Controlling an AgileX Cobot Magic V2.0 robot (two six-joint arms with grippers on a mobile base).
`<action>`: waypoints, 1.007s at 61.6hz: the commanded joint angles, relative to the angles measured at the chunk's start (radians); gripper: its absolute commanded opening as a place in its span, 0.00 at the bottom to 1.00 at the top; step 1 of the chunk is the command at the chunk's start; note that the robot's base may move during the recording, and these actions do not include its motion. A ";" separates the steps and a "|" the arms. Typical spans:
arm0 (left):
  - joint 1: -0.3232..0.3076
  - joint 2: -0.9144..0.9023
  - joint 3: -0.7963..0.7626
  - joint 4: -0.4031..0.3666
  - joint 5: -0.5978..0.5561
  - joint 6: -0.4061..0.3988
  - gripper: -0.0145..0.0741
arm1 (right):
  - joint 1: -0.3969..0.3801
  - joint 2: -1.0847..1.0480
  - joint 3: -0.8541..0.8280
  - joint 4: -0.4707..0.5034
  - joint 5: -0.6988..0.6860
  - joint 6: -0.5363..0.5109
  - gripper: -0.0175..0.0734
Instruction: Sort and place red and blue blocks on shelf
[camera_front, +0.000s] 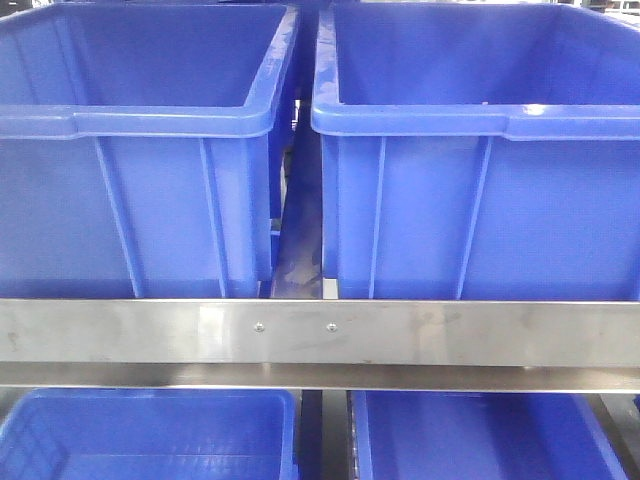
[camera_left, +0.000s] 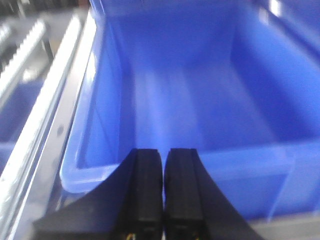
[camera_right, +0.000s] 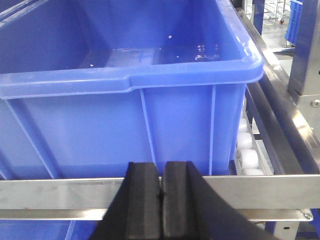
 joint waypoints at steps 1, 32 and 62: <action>0.017 -0.048 0.070 -0.056 -0.203 -0.008 0.32 | -0.005 -0.019 -0.020 -0.011 -0.084 -0.008 0.27; 0.117 -0.329 0.444 -0.212 -0.383 -0.006 0.32 | -0.005 -0.019 -0.020 -0.011 -0.084 -0.008 0.27; 0.106 -0.402 0.444 -0.212 -0.314 -0.006 0.32 | -0.005 -0.019 -0.020 -0.011 -0.084 -0.008 0.27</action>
